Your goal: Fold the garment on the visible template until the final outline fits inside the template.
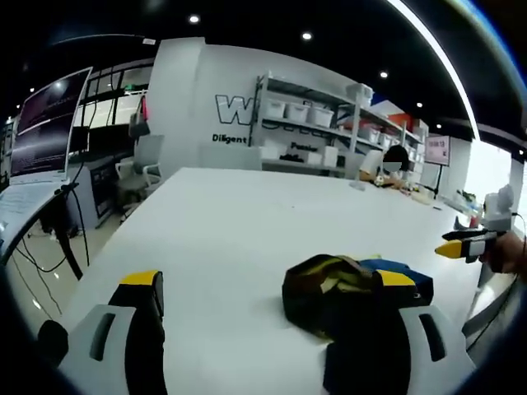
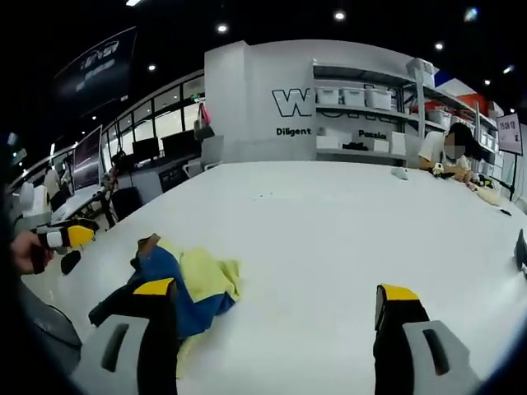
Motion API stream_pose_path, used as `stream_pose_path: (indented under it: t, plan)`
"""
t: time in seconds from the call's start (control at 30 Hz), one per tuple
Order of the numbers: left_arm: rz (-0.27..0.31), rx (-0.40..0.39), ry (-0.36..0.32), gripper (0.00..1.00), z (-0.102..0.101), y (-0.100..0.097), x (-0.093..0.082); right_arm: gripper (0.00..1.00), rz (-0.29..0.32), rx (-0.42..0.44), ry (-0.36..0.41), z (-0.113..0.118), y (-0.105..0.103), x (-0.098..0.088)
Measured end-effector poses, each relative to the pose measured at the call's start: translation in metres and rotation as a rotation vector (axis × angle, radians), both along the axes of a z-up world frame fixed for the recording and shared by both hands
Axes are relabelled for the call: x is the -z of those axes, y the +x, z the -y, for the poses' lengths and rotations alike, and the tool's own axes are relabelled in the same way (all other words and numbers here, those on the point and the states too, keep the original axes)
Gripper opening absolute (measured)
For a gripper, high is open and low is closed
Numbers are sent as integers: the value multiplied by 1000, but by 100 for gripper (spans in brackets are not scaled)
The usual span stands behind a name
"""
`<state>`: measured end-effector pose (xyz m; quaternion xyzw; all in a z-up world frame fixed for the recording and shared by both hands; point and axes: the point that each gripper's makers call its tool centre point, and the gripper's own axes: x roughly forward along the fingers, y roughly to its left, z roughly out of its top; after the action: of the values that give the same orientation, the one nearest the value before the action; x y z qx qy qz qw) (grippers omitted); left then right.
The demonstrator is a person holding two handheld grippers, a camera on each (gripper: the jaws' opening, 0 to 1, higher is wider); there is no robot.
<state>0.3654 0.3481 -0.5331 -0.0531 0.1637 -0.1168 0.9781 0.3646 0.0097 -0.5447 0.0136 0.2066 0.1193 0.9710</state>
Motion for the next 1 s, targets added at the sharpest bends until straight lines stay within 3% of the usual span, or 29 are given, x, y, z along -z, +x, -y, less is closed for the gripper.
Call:
stream_pose_path:
  t: [0.07, 0.17, 0.27, 0.3, 0.37, 0.43, 0.5, 0.57, 0.73, 0.8, 0.9, 1.0]
  plan:
    - [3, 22, -42, 99, 7, -2, -2, 99, 6, -9, -5, -2, 0, -2]
    - [7, 33, -14, 99, 8, -4, -3, 99, 0, -25, -26, -6, -2, 0]
    - [21, 29, -27, 99, 7, -3, -7, 98, -12, -40, -38, -8, -4, 3]
    - [23, 29, -16, 99, 6, -3, -7, 97, -10, -43, -35, -9, -3, 3]
    - [33, 34, 75, 99, 2, -2, -9, 97, 7, -48, -42, -11, 0, -1]
    - [85, 35, 56, 98, 6, -1, -20, 96, 22, -68, -53, -15, 2, -4]
    - [75, 47, 78, 97, 9, -2, -17, 96, 26, -80, -42, -19, 2, -5]
    - [39, 85, 154, 97, 11, -5, -7, 95, 34, -98, -33, -24, 0, -7]
    - [31, 155, 186, 92, 28, -5, -2, 91, 45, -132, -46, -33, -2, -9]
    - [5, 185, 183, 89, 33, -3, 1, 88, 40, -157, -35, -41, -2, -8]
    - [11, 218, 201, 86, 39, 7, -1, 87, 29, -200, -47, -53, -2, -5]
    - [-2, 246, 110, 84, 47, 12, -2, 85, 35, -238, -66, -65, -1, -6]
